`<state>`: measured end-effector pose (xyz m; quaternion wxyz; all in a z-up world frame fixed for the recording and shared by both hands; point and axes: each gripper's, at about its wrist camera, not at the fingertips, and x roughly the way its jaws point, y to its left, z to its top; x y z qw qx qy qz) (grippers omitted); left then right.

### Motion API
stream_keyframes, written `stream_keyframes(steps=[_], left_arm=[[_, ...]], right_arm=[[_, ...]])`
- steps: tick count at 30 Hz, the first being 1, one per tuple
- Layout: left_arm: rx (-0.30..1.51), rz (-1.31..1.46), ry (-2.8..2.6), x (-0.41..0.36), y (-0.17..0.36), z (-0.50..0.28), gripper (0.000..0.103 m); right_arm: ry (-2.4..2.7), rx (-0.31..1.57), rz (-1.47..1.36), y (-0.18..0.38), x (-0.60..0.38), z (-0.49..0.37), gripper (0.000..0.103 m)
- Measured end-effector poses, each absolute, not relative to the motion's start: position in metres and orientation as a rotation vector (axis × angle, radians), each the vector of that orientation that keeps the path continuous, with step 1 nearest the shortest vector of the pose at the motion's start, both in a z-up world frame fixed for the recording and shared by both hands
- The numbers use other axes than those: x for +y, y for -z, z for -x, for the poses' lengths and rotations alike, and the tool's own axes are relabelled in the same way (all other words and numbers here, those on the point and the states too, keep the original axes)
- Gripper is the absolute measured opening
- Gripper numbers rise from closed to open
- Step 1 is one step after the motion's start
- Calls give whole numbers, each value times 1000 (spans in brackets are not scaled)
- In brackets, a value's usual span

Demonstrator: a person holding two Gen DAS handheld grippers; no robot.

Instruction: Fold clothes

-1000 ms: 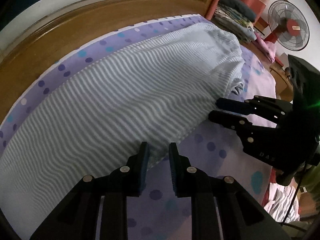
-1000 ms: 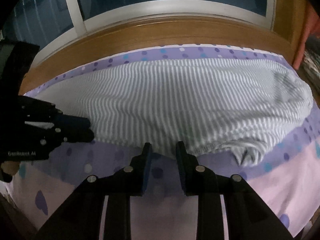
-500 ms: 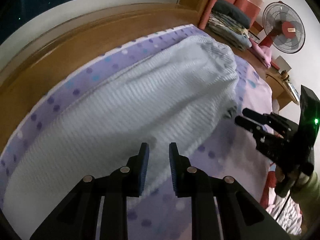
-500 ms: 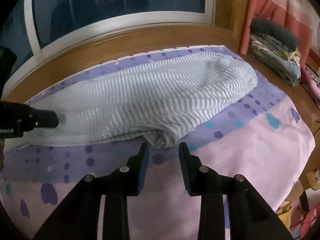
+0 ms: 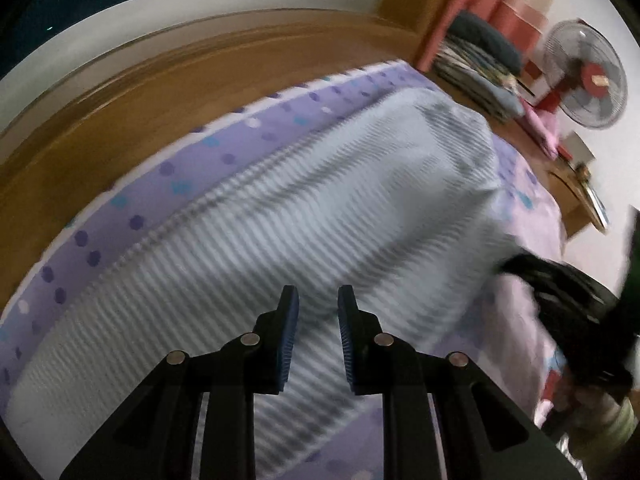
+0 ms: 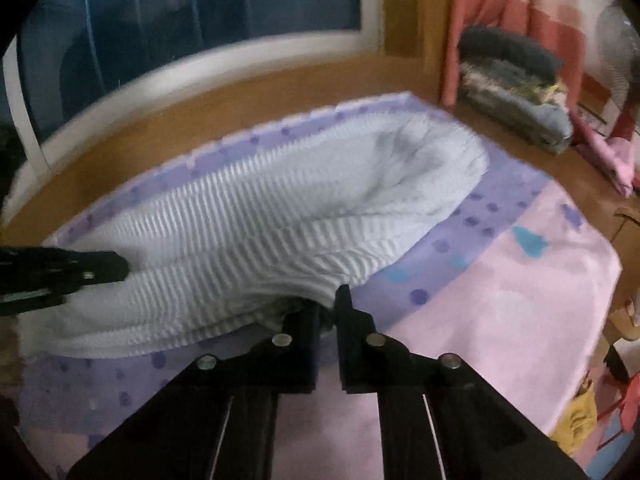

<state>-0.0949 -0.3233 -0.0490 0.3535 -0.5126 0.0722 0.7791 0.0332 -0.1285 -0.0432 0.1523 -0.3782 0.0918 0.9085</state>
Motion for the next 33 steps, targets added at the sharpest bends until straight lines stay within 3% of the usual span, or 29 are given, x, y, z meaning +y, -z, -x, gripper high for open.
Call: stream_keyframes(steps=[5,12,20,26,29,33], left_arm=[[97,1394,-2002,-338,63,103,19],[51,1360,-1972,-341,57,89,19],[-32,1309,-1941,-342,44,60,19],[-31,1365,-2027,-337,59,51,19],[-128,1397,-2086,-341,60,51,19],[-123,1407,-2181,-333,57,52,19]], right_arm=[[-2549,195,1151,53,-126,-51,0],[-2557,321,1161,53,-109,-69,1],[-2757,86,1238,22,-139,-25,3],[-2863,-76,1412,44,-149,24,3],[-2904,-71,1511,60,-141,29,3],[-3006,-28,1542,63,-127,17,3]])
